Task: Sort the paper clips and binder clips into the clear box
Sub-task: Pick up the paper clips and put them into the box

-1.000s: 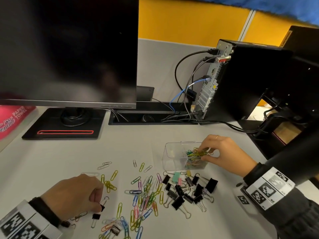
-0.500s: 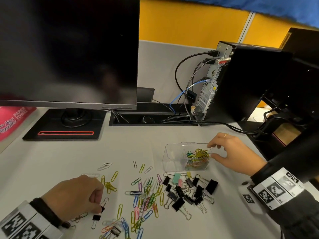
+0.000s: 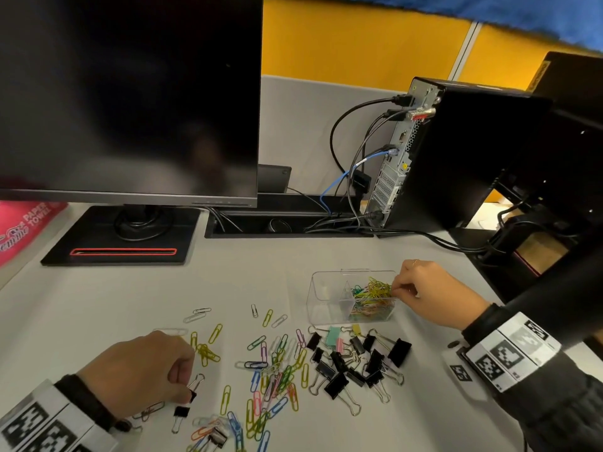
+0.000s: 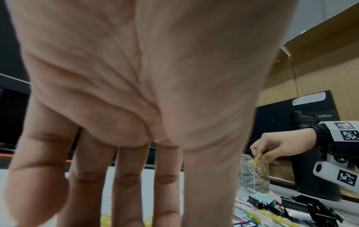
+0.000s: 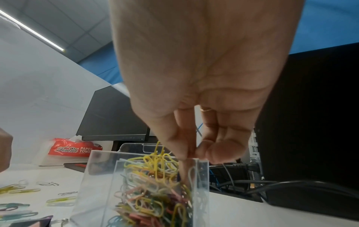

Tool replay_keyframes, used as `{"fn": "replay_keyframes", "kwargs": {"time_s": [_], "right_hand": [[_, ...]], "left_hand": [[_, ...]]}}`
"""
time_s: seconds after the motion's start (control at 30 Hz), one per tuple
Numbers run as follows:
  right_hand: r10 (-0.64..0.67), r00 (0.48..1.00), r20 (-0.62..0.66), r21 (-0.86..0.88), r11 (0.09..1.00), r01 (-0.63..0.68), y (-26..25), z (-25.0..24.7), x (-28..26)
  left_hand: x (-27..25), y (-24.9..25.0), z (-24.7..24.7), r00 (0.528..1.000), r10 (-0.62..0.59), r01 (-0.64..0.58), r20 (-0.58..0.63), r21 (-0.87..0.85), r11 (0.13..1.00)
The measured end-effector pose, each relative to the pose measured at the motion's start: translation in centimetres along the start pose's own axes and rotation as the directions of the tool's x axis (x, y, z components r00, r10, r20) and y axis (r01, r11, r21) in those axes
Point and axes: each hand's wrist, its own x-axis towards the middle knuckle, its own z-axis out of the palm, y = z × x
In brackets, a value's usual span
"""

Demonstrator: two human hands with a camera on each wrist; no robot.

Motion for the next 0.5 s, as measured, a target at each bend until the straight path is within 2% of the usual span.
{"fn": "replay_keyframes", "kwargs": {"time_s": [0.2,0.33,0.37,0.47,0.5], "right_hand": [[0.045,0.996,0.075,0.017,0.999,-0.047,-0.7,-0.4,0.3],[0.059,0.997,-0.060,0.058,0.997,-0.055,-0.4,-1.2,0.2],[0.062,0.996,-0.057,0.049,0.997,-0.060,-0.5,-1.1,0.1],[0.104,0.991,0.087,-0.048,0.994,-0.100,-1.0,-0.7,-0.3],[0.124,0.988,0.087,-0.070,0.990,-0.118,-1.4,-0.8,-0.4]], "left_hand": [[0.0,-0.1,-0.1,1.000,-0.008,0.008,0.009,-0.004,1.000],[-0.2,0.4,-0.4,1.000,-0.013,0.013,0.021,0.000,1.000],[-0.3,0.5,-0.5,1.000,-0.014,0.014,0.024,0.003,1.000],[-0.4,0.6,-0.6,0.999,-0.024,0.024,0.023,0.008,1.000],[-0.4,0.6,-0.7,0.999,-0.030,0.030,0.027,0.004,1.000]]}}
